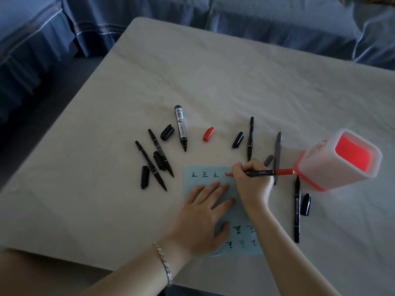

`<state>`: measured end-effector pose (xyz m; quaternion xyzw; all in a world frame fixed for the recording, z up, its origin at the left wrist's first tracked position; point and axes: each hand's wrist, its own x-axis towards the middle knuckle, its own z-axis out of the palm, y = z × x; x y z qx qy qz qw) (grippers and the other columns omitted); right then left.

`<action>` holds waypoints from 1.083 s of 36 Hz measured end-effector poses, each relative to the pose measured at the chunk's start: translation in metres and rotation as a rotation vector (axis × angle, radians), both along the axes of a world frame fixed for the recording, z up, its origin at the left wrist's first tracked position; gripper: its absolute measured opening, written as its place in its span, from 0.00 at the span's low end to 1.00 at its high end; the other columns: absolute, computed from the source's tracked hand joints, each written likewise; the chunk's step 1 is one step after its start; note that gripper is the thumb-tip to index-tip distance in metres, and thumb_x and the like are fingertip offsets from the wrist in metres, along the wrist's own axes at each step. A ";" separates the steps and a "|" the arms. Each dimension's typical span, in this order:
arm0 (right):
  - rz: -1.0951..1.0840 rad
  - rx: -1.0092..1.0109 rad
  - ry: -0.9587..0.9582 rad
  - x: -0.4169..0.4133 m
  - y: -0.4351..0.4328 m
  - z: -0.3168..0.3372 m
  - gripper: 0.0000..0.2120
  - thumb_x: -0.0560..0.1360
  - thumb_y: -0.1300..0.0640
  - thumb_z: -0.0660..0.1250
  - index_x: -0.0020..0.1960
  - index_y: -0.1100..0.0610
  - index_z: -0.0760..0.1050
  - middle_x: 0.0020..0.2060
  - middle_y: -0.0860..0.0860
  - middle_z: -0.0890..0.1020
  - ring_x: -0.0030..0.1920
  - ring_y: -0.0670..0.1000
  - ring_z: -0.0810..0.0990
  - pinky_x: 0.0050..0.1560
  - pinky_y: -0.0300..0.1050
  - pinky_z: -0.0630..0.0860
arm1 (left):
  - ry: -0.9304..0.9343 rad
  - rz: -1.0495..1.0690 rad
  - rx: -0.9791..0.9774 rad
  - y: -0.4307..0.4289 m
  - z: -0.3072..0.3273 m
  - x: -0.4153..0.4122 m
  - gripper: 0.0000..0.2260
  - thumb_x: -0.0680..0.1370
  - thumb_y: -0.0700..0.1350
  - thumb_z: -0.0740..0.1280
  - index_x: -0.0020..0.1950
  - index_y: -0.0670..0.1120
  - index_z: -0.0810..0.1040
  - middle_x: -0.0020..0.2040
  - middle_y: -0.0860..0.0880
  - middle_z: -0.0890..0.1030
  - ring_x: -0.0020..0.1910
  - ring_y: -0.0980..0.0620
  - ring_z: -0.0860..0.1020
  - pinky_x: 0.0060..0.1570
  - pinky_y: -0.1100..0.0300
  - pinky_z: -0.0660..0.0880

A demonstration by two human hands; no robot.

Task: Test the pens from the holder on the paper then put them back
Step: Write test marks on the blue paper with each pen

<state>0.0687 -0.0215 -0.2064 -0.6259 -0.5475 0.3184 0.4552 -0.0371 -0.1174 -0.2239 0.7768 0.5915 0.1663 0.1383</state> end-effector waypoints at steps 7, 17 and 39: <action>-0.001 0.016 0.022 0.000 -0.001 0.001 0.12 0.69 0.69 0.67 0.29 0.64 0.69 0.22 0.51 0.69 0.22 0.39 0.70 0.25 0.26 0.66 | -0.010 0.000 -0.007 0.000 -0.001 0.000 0.20 0.71 0.55 0.60 0.61 0.53 0.74 0.66 0.48 0.74 0.67 0.49 0.69 0.66 0.53 0.58; 0.043 0.009 0.008 -0.001 -0.001 0.003 0.11 0.68 0.69 0.67 0.29 0.66 0.71 0.21 0.49 0.70 0.22 0.35 0.73 0.25 0.26 0.66 | -0.009 -0.001 -0.024 0.000 -0.001 0.000 0.20 0.71 0.55 0.60 0.62 0.54 0.73 0.67 0.49 0.73 0.68 0.50 0.67 0.68 0.54 0.55; -0.105 -0.092 0.198 0.006 0.002 0.006 0.12 0.70 0.62 0.68 0.30 0.57 0.70 0.23 0.47 0.73 0.22 0.40 0.69 0.28 0.34 0.69 | 0.029 0.001 0.004 0.001 -0.001 -0.001 0.21 0.70 0.56 0.59 0.60 0.54 0.76 0.66 0.50 0.75 0.66 0.50 0.71 0.66 0.54 0.58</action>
